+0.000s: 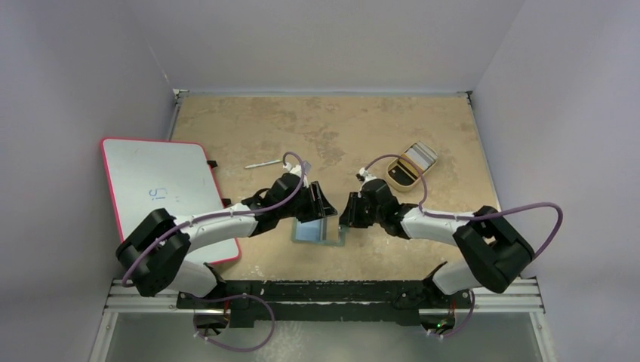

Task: Put the credit cards into the card holder
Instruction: Turn over the card slot in the card holder, then pick up the credit card from the storage box.

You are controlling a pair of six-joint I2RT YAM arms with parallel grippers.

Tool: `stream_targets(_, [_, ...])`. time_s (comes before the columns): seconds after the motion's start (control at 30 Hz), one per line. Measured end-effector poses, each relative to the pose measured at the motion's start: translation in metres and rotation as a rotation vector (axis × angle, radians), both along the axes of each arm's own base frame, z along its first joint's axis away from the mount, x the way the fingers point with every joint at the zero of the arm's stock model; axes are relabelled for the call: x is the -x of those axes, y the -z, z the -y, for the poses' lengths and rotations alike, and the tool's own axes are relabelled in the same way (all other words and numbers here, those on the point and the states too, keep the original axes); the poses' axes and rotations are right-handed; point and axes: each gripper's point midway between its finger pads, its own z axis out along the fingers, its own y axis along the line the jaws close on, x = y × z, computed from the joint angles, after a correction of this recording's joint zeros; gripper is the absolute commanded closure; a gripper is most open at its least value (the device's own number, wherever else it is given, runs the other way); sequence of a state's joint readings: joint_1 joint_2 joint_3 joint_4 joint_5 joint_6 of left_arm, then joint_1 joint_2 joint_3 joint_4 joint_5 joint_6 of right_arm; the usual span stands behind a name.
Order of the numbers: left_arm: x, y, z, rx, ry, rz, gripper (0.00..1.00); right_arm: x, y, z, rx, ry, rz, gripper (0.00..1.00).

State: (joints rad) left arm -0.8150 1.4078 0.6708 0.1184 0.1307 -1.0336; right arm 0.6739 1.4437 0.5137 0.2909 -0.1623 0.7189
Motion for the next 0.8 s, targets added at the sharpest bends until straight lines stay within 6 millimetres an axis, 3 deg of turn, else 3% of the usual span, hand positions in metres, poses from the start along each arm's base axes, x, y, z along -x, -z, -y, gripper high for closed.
stream_targets(0.17, [-0.002,0.006,-0.008,-0.051,-0.015,0.008,0.53,-0.008,-0.009,0.013,0.082,0.036,0.018,0.67])
stream_targets(0.3, [-0.007,0.007,-0.022,-0.127,-0.045,0.038,0.53,-0.030,-0.033,0.020,0.152,0.067,0.098,0.63])
stream_targets(0.43, [-0.014,-0.008,-0.037,-0.189,-0.073,0.107,0.47,-0.060,-0.062,0.038,0.244,0.112,0.201,0.55])
stream_targets(0.53, [-0.019,-0.027,-0.048,-0.223,-0.093,0.171,0.41,-0.083,-0.079,0.064,0.345,0.164,0.262,0.51])
stream_targets(0.8, [-0.023,-0.077,-0.084,-0.314,-0.137,0.332,0.35,-0.152,-0.117,0.163,0.684,0.355,0.344,0.44])
